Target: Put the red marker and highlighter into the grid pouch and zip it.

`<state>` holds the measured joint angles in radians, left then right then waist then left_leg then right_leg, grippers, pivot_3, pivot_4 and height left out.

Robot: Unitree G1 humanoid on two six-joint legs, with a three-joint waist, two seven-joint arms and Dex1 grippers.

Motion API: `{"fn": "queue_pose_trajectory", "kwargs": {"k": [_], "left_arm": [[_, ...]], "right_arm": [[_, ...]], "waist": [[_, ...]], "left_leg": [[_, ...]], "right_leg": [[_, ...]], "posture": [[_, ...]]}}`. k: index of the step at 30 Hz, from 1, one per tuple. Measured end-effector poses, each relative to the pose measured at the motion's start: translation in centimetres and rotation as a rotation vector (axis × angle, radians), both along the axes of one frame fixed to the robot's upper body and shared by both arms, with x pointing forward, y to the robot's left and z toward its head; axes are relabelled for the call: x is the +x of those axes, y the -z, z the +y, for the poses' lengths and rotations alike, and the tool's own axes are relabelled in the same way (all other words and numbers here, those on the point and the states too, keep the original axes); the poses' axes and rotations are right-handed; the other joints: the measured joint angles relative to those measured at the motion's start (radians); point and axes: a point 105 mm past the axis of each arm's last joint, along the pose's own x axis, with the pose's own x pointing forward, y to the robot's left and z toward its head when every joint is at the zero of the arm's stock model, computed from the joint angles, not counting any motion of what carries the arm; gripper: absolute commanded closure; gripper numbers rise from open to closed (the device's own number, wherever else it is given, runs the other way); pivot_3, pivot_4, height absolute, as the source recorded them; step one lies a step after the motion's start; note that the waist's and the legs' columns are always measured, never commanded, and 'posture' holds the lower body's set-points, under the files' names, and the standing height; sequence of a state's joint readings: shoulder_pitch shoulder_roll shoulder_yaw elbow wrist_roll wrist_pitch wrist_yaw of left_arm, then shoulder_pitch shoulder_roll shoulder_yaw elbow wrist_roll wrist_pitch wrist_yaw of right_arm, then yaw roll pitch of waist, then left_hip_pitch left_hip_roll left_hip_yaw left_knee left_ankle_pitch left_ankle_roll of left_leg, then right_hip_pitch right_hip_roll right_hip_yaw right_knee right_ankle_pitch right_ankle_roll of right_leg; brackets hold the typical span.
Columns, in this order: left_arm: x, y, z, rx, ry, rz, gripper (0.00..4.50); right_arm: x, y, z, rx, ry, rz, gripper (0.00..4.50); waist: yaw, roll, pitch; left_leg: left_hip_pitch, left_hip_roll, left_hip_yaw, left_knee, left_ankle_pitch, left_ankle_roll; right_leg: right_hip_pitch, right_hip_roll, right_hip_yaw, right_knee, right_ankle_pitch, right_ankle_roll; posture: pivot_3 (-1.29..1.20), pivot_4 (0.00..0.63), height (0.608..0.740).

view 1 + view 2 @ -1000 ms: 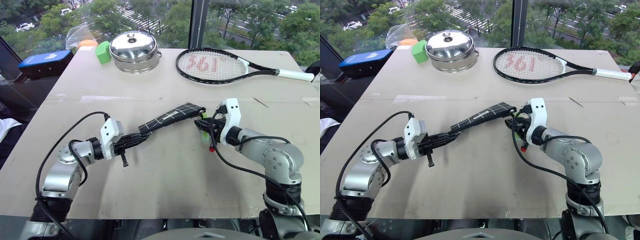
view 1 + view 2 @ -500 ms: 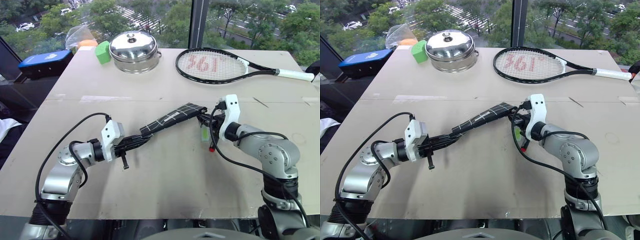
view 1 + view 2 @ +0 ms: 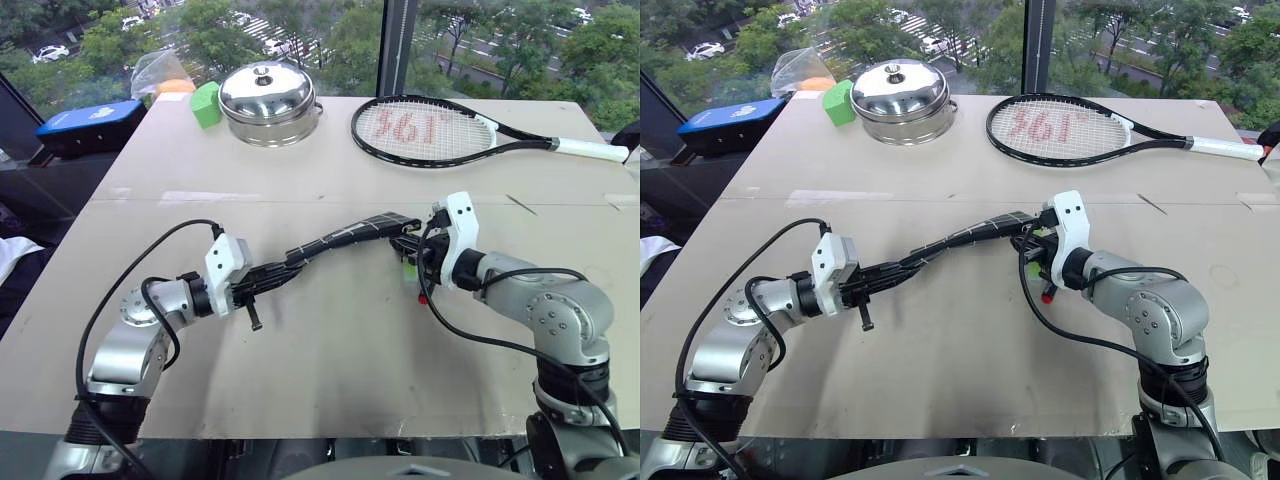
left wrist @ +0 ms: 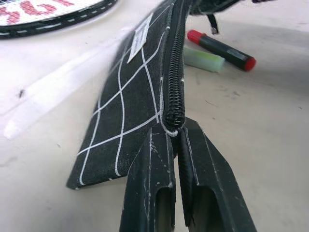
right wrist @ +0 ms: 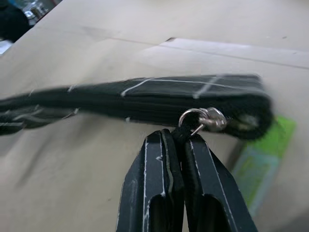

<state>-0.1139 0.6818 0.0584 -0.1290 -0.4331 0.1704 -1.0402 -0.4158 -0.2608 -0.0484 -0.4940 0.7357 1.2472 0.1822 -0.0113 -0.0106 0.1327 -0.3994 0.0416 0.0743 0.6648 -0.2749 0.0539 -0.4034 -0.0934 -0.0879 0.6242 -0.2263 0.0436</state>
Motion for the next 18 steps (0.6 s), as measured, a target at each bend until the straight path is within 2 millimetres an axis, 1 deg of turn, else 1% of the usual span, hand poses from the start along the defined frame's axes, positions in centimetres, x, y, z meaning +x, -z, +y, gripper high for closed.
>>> {"fn": "queue_pose_trajectory", "kwargs": {"k": [5, 12, 14, 16, 18], "left_arm": [[-0.2, 0.4, -0.7, -0.004, 0.024, 0.014, 4.5], [-0.2, 0.5, -0.8, 0.013, 0.03, 0.008, 4.5], [-0.2, 0.5, -0.9, 0.01, 0.031, 0.004, 4.5], [-0.1, 0.6, -1.4, 0.01, 0.041, -0.003, 4.5], [0.1, 0.5, -2.0, 0.005, 0.057, -0.009, 4.5]], "right_arm": [[-0.4, 0.2, 0.4, 0.009, -0.025, 0.031, 4.42], [-0.6, 0.1, 0.4, 0.019, -0.035, 0.043, 4.42], [-0.7, -0.1, 0.9, 0.028, -0.052, 0.045, 4.42], [-0.8, -0.6, 1.8, 0.033, -0.087, 0.032, 4.42], [-1.2, -0.7, 2.7, 0.035, -0.127, 0.035, 4.42]], "waist": [[0.0, 0.0, 0.0], [0.0, 0.0, 0.0], [0.0, 0.0, 0.0], [0.0, 0.0, 0.0], [0.001, 0.0, 0.0]], "left_leg": [[0.0, 0.0, 0.0, 0.0, 0.0, 0.0], [0.0, 0.0, 0.0, 0.0, 0.0, 0.0], [0.0, 0.0, 0.0, 0.0, 0.0, 0.0], [0.0, 0.0, 0.0, 0.0, 0.0, 0.0], [0.0, 0.0, 0.0, 0.0, 0.0, 0.0]], "right_leg": [[0.0, 0.0, 0.0, 0.0, 0.0, 0.0], [0.0, 0.0, 0.0, 0.0, 0.0, 0.0], [0.0, 0.0, 0.0, 0.0, 0.0, 0.0], [0.0, 0.0, 0.0, 0.0, 0.0, 0.0], [0.0, 0.0, 0.0, 0.0, 0.0, 0.0]], "posture": [[0.0, 0.15, 0.74], [0.0, 0.15, 0.74], [0.0, 0.15, 0.74], [0.0, 0.15, 0.74], [0.0, 0.15, 0.74]]}}
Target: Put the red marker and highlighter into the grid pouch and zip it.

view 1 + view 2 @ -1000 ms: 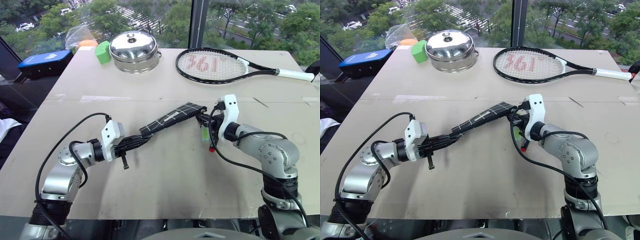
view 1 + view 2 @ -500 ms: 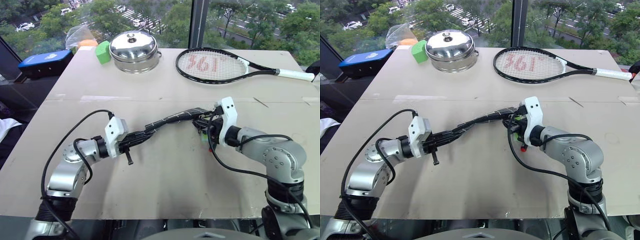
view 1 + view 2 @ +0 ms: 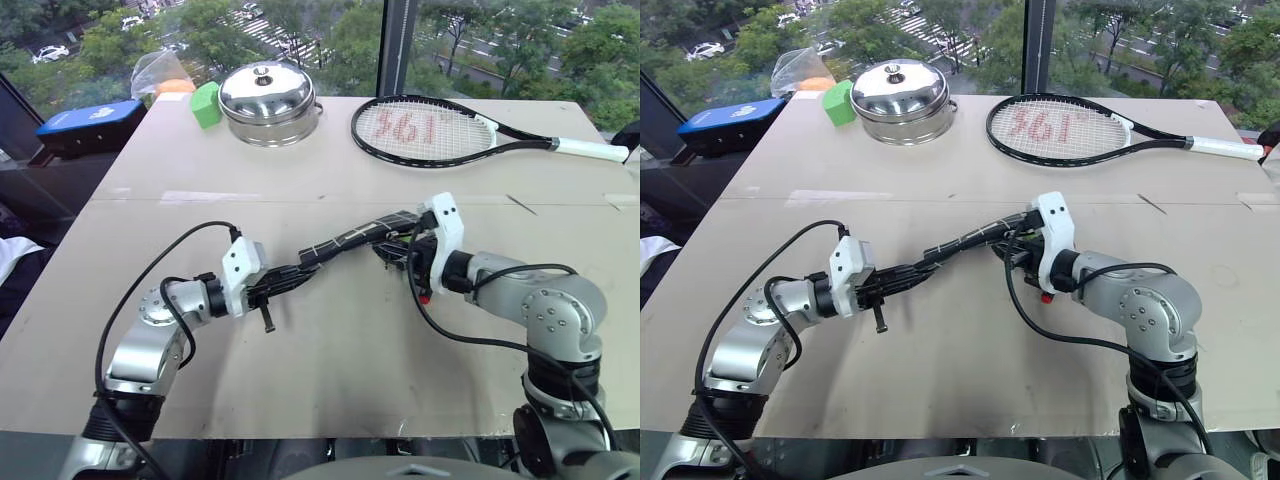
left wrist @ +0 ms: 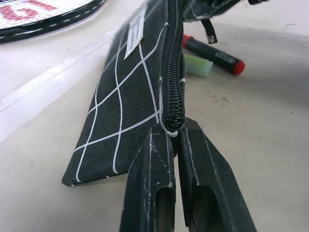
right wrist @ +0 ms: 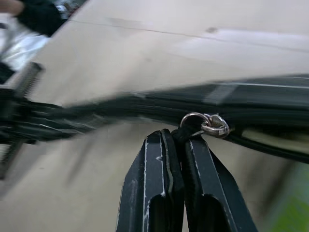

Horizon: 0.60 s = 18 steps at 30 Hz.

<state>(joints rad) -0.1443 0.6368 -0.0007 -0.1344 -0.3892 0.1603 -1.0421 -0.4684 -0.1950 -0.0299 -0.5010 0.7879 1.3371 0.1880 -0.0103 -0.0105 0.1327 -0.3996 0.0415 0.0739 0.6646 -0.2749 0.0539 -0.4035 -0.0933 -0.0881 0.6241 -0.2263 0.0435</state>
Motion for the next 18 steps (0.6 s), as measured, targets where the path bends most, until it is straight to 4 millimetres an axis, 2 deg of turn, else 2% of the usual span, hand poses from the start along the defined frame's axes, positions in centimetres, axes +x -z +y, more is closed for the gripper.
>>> {"fn": "queue_pose_trajectory", "kwargs": {"k": [11, 18], "left_arm": [[0.9, -0.1, -0.9, -0.009, -0.01, -0.025, 4.5], [1.8, -0.2, -2.3, -0.015, -0.023, -0.047, 4.5]], "right_arm": [[-0.4, 0.3, 2.3, -0.034, -0.114, 0.025, 4.42], [-0.3, 0.5, 4.7, -0.07, -0.24, 0.032, 4.42]], "waist": [[-0.002, 0.0, 0.0], [-0.002, 0.0, 0.0]], "left_leg": [[0.0, 0.0, 0.0, 0.0, 0.0, 0.0], [0.0, -0.001, 0.0, 0.0, 0.0, 0.0]], "right_leg": [[0.0, 0.0, 0.0, 0.0, 0.0, 0.0], [0.0, 0.0, 0.0, 0.0, 0.0, 0.0]], "posture": [[0.0, 0.15, 0.74], [0.0, 0.15, 0.74]]}}
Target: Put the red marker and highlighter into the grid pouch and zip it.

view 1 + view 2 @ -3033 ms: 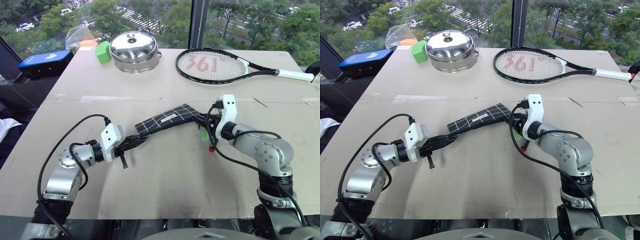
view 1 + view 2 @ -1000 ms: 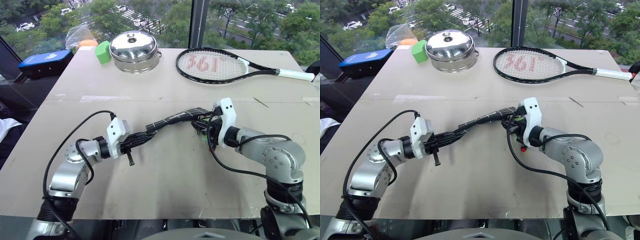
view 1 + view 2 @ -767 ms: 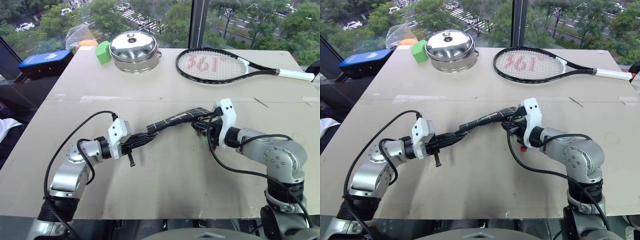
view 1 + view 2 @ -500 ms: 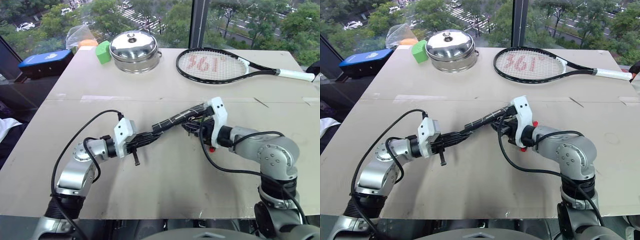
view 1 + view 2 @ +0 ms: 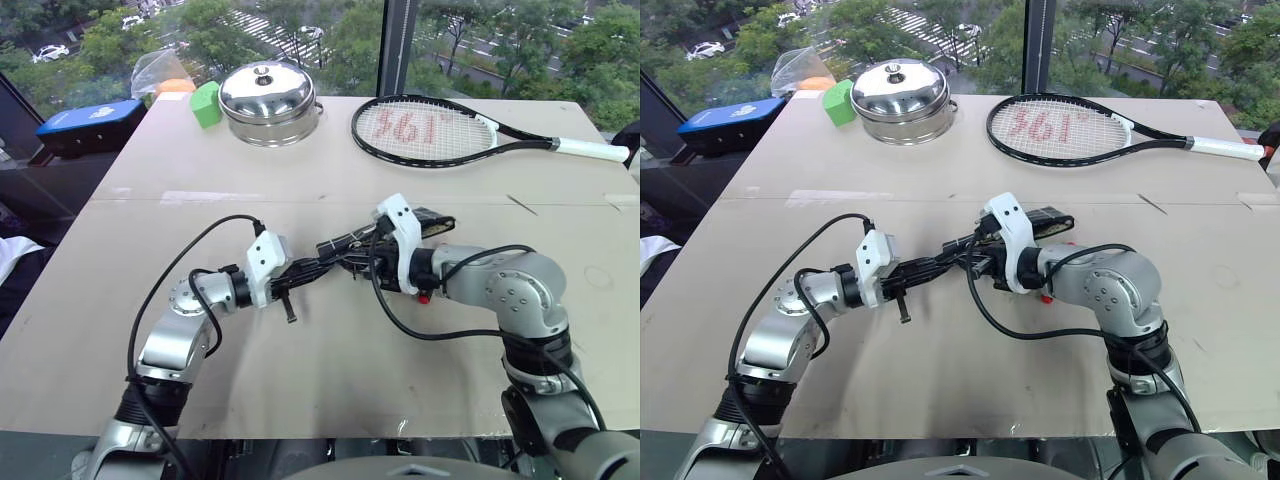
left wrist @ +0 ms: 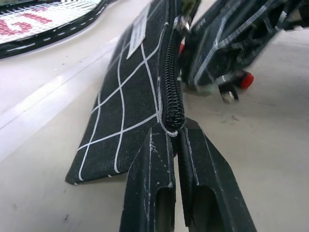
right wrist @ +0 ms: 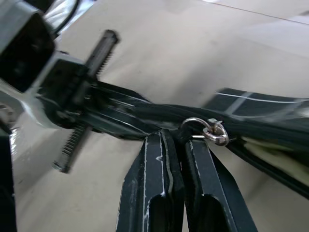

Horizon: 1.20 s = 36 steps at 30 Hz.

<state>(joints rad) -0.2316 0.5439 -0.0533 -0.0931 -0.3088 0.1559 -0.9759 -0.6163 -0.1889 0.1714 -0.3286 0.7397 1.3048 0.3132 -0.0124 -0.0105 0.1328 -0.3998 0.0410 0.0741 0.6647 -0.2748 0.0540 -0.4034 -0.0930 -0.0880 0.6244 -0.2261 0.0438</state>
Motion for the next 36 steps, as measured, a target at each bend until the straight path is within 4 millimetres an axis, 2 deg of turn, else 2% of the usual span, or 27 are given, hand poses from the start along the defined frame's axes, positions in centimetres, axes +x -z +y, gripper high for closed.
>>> {"fn": "queue_pose_trajectory", "kwargs": {"k": [6, 8, 9, 10, 11, 14, 17, 18, 19, 23, 29, 33, 36], "left_arm": [[0.9, 0.3, 0.4, 0.009, -0.067, 0.011, 4.5], [1.1, 0.1, 0.2, -0.005, -0.08, 0.014, 4.5], [1.1, 0.1, 0.2, -0.006, -0.08, 0.014, 4.5], [1.2, 0.0, 0.1, -0.012, -0.078, 0.016, 4.5], [1.0, -0.1, -0.1, -0.027, -0.064, 0.017, 4.5], [0.7, -0.3, -0.3, -0.041, -0.045, 0.019, 4.5], [0.7, -0.3, 0.0, -0.038, -0.052, 0.019, 4.5], [0.7, -0.4, -0.1, -0.038, -0.05, 0.018, 4.5], [0.7, -0.4, 0.0, -0.038, -0.05, 0.018, 4.5], [0.7, -0.4, 0.0, -0.036, -0.046, 0.019, 4.5], [0.5, -0.4, -0.2, -0.034, -0.03, 0.021, 4.5], [0.4, -0.5, -0.3, -0.033, -0.02, 0.017, 4.5], [0.4, -0.5, -0.3, -0.032, -0.026, 0.016, 4.5]], "right_arm": [[1.2, 0.5, 1.0, -0.046, -0.044, -0.044, 4.42], [1.5, 0.9, 0.9, -0.061, -0.043, -0.069, 3.82], [1.5, 0.9, 0.9, -0.06, -0.044, -0.07, 3.82], [1.3, 0.9, 0.8, -0.056, -0.054, -0.072, 3.29], [0.9, 1.0, 0.3, -0.055, -0.058, -0.085, 2.97], [-0.5, 1.0, -2.5, -0.045, -0.032, -0.091, 2.97], [-1.0, -0.7, -4.7, 0.006, 0.03, -0.129, 3.88], [-1.2, -1.5, -5.3, 0.04, 0.058, -0.139, 4.38], [-1.3, -2.0, -5.7, 0.063, 0.079, -0.149, 4.45], [-0.7, -3.5, -7.3, 0.129, 0.217, -0.162, 4.45], [1.6, -2.4, -8.4, 0.078, 0.372, -0.098, 4.45], [3.0, -0.7, -7.9, -0.071, 0.389, -0.103, 4.45], [4.0, -0.1, -5.9, -0.3, 0.28, -0.359, 4.45]], "waist": [[-0.001, 0.0, 0.0], [-0.001, -0.001, 0.0], [0.0, -0.001, 0.0], [0.001, -0.001, 0.0], [0.004, -0.001, 0.0], [0.008, -0.001, 0.0], [0.003, -0.001, 0.0], [0.001, -0.001, 0.0], [0.001, -0.001, 0.0], [0.002, -0.001, 0.0], [0.002, -0.001, 0.0], [0.0, 0.0, 0.001], [-0.003, 0.001, 0.001]], "left_leg": [[0.0, 0.0, 0.0, 0.0, 0.0, 0.0], [0.0, 0.0, 0.0, 0.0, 0.0, 0.0], [0.0, 0.0, 0.0, 0.0, 0.0, 0.0], [0.0, 0.0, 0.0, 0.0, 0.0, 0.0], [-0.001, 0.0, -0.001, 0.0, 0.0, 0.0], [-0.002, 0.0, 0.0, 0.0, 0.0, 0.0], [-0.001, 0.0, 0.0, 0.0, 0.0, 0.0], [-0.001, 0.0, 0.0, 0.0, 0.0, 0.0], [0.0, 0.001, -0.001, 0.0, 0.0, 0.0], [0.0, 0.001, -0.001, 0.0, 0.0, 0.0], [0.0, 0.0, 0.0, 0.0, 0.0, 0.0], [0.0, 0.0, 0.0, 0.0, 0.0, 0.0], [0.0, -0.001, 0.0, 0.0, 0.0, 0.0]], "right_leg": [[0.0, 0.0, 0.0, 0.0, 0.0, 0.0], [0.0, 0.0, 0.0, 0.0, 0.0, 0.0], [0.0, 0.0, 0.0, 0.0, 0.0, 0.0], [0.0, 0.0, 0.0, 0.0, 0.0, 0.0], [0.0, 0.0, -0.001, 0.0, 0.0, 0.0], [0.0, -0.002, -0.001, -0.002, 0.0, 0.0], [0.0, -0.002, -0.001, -0.001, 0.0, 0.0], [0.0, -0.001, -0.002, -0.001, 0.0, 0.0], [0.0, -0.001, -0.002, -0.001, 0.0, 0.0], [0.0, -0.001, -0.002, 0.0, 0.0, 0.0], [0.0, -0.001, 0.0, 0.0, 0.0, 0.0], [0.0, -0.001, 0.0, 0.0, 0.0, 0.0], [-0.001, 0.0, 0.0, -0.001, 0.0, 0.0]], "posture": [[0.0, 0.15, 0.74], [0.0, 0.15, 0.74], [0.0, 0.15, 0.74], [0.0, 0.15, 0.74], [0.0, 0.15, 0.74], [0.0, 0.15, 0.74], [0.0, 0.15, 0.74], [0.0, 0.15, 0.74], [0.0, 0.15, 0.74], [0.0, 0.15, 0.74], [0.0, 0.15, 0.74], [0.0, 0.15, 0.74], [0.0, 0.15, 0.74]]}}
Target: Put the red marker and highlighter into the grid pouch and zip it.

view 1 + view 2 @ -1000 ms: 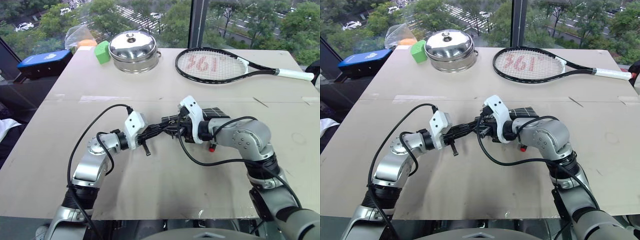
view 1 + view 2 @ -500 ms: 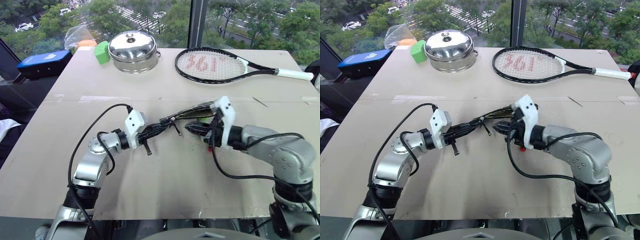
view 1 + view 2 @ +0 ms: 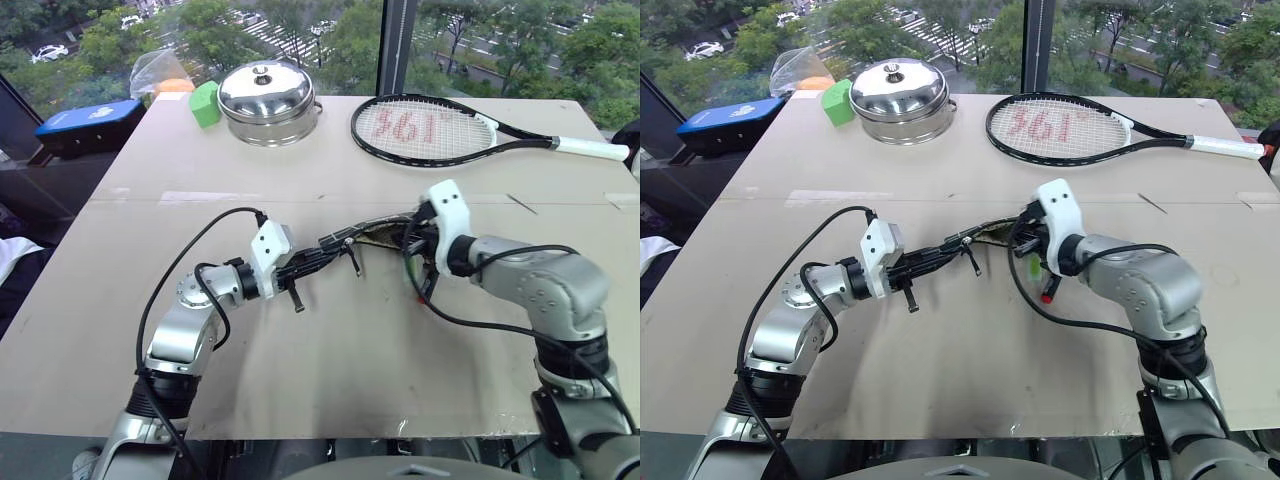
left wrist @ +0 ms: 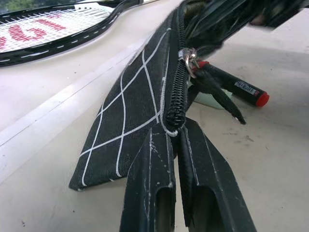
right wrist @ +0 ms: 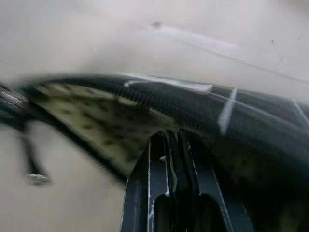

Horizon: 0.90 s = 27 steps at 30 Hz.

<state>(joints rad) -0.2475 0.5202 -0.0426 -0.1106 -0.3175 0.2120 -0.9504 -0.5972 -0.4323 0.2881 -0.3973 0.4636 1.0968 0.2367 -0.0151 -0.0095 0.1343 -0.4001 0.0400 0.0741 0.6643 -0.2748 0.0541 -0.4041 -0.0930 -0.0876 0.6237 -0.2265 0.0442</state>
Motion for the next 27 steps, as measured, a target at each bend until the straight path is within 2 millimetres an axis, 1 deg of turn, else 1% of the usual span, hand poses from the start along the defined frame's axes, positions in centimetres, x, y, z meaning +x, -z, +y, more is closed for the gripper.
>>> {"fn": "queue_pose_trajectory", "kwargs": {"k": [3, 5, 7, 8, 9, 10, 13, 14, 16, 17, 19, 20, 22, 23, 24, 25, 27], "left_arm": [[0.2, -0.1, 0.0, 0.002, -0.012, -0.007, 4.5], [0.3, 0.0, 0.1, 0.014, -0.022, -0.009, 4.5], [0.4, 0.1, 0.3, 0.03, -0.029, -0.011, 4.5], [0.4, 0.1, 0.3, 0.031, -0.031, -0.01, 4.5], [0.5, 0.2, 0.4, 0.034, -0.037, -0.01, 4.5], [0.5, 0.2, 0.5, 0.038, -0.041, -0.01, 4.5], [0.7, 0.2, 0.6, 0.045, -0.051, -0.012, 4.5], [0.7, 0.3, 0.6, 0.046, -0.054, -0.012, 4.5], [0.8, 0.2, 0.7, 0.046, -0.06, -0.014, 4.5], [1.0, 0.1, 0.9, 0.05, -0.07, -0.017, 4.5], [1.5, 0.1, 1.7, 0.06, -0.107, -0.02, 4.5], [1.5, 0.1, 1.8, 0.061, -0.11, -0.021, 4.5], [1.9, 0.1, 2.4, 0.067, -0.134, -0.027, 4.5], [2.2, 0.0, 2.7, 0.069, -0.153, -0.03, 4.5], [2.4, -0.1, 2.9, 0.069, -0.163, -0.033, 4.5], [2.7, -0.2, 3.1, 0.069, -0.174, -0.036, 4.5], [2.9, -0.2, 3.4, 0.069, -0.187, -0.042, 4.5]], "right_arm": [[0.2, -0.5, 2.6, -0.177, -0.161, -0.252, 4.45], [0.2, -0.1, 3.7, -0.279, -0.269, -0.364, 4.45], [0.6, 0.7, 4.1, -0.386, -0.349, -0.439, 4.07], [0.6, 0.9, 4.2, -0.407, -0.363, -0.452, 3.86], [1.0, 1.4, 4.2, -0.488, -0.421, -0.506, 3.37], [1.2, 1.5, 4.2, -0.533, -0.451, -0.542, 2.96], [1.7, 1.9, 3.9, -0.592, -0.484, -0.58, 1.45], [1.7, 1.8, 3.8, -0.6, -0.488, -0.584, 1.14], [1.9, 1.5, 3.5, -0.602, -0.485, -0.594, 0.31], [1.9, 1.2, 3.2, -0.598, -0.476, -0.596, 0.02], [1.9, 0.5, 2.4, -0.546, -0.423, -0.57, 0.02], [1.9, 0.4, 2.3, -0.536, -0.414, -0.566, 0.02], [1.4, -0.4, 1.7, -0.394, -0.322, -0.487, 0.02], [0.8, -1.1, 1.4, -0.281, -0.266, -0.424, 0.02], [0.4, -1.4, 1.3, -0.221, -0.236, -0.386, 0.02], [-0.3, -2.2, 1.0, -0.135, -0.196, -0.341, 0.02], [-1.4, -3.1, 0.0, -0.05, -0.131, -0.275, 0.02]], "waist": [[0.0, -0.001, 0.0], [0.001, -0.001, 0.0], [0.002, -0.002, 0.001], [0.002, -0.002, 0.001], [0.002, -0.003, 0.002], [0.002, -0.003, 0.002], [0.002, -0.003, 0.002], [0.002, -0.003, 0.002], [0.002, -0.003, 0.002], [0.004, -0.003, 0.002], [0.004, -0.004, 0.002], [0.004, -0.004, 0.002], [0.006, -0.004, 0.002], [0.007, -0.004, 0.002], [0.008, -0.004, 0.002], [0.01, -0.004, 0.002], [0.011, -0.004, 0.001]], "left_leg": [[0.0, 0.0, 0.0, 0.0, 0.0, 0.0], [0.0, 0.0, 0.0, 0.0, 0.0, -0.001], [0.0, 0.0, 0.0, 0.001, 0.0, -0.001], [0.0, 0.0, 0.0, 0.001, 0.0, -0.001], [0.0, 0.001, 0.0, 0.001, 0.003, -0.004], [0.0, 0.001, 0.0, 0.001, 0.003, -0.005], [0.0, 0.001, 0.0, 0.001, 0.003, -0.006], [0.0, 0.001, 0.0, 0.001, 0.004, -0.006], [0.0, 0.001, 0.0, 0.001, 0.004, -0.007], [0.0, 0.001, 0.0, 0.001, 0.004, -0.007], [0.0, 0.002, 0.0, 0.001, 0.004, -0.007], [0.0, 0.002, 0.0, 0.001, 0.004, -0.007], [0.0, 0.002, 0.0, 0.001, 0.004, -0.007], [0.0, 0.002, -0.001, 0.001, 0.004, -0.007], [0.0, 0.002, -0.001, 0.001, 0.004, -0.007], [0.0, 0.002, -0.001, 0.001, 0.004, -0.007], [0.0, 0.002, -0.001, 0.001, 0.003, -0.006]], "right_leg": [[0.0, 0.001, 0.0, 0.0, 0.0, 0.001], [0.0, 0.001, 0.0, 0.0, 0.0, 0.001], [0.0, 0.001, 0.0, 0.0, 0.0, 0.001], [0.001, 0.001, 0.0, 0.0, 0.0, 0.001], [0.001, 0.001, 0.0, 0.0, 0.0, 0.001], [0.001, 0.001, 0.0, 0.0, 0.0, 0.001], [0.001, 0.001, 0.0, 0.0, 0.0, 0.001], [0.001, 0.001, 0.0, 0.0, 0.0, 0.001], [0.001, 0.001, 0.0, 0.001, 0.0, 0.001], [0.001, 0.001, 0.0, 0.001, 0.0, 0.001], [0.001, 0.001, -0.001, 0.0, 0.0, 0.001], [0.001, 0.001, -0.001, 0.001, 0.0, 0.001], [0.001, 0.0, -0.001, 0.001, 0.0, 0.001], [0.001, 0.0, -0.001, 0.001, 0.0, 0.0], [0.001, 0.001, -0.002, 0.001, 0.0, 0.0], [0.001, 0.001, -0.002, 0.002, 0.0, 0.0], [0.001, 0.0, -0.002, 0.002, 0.0, 0.0]], "posture": [[0.0, 0.15, 0.74], [0.0, 0.15, 0.74], [0.0, 0.15, 0.74], [0.0, 0.15, 0.74], [0.0, 0.15, 0.74], [0.0, 0.15, 0.74], [0.0, 0.15, 0.74], [0.0, 0.15, 0.74], [0.0, 0.15, 0.74], [0.0, 0.15, 0.74], [0.0, 0.15, 0.74], [0.0, 0.15, 0.74], [0.0, 0.15, 0.74], [0.0, 0.15, 0.74], [0.0, 0.15, 0.74], [0.0, 0.15, 0.74], [0.0, 0.15, 0.74]]}}
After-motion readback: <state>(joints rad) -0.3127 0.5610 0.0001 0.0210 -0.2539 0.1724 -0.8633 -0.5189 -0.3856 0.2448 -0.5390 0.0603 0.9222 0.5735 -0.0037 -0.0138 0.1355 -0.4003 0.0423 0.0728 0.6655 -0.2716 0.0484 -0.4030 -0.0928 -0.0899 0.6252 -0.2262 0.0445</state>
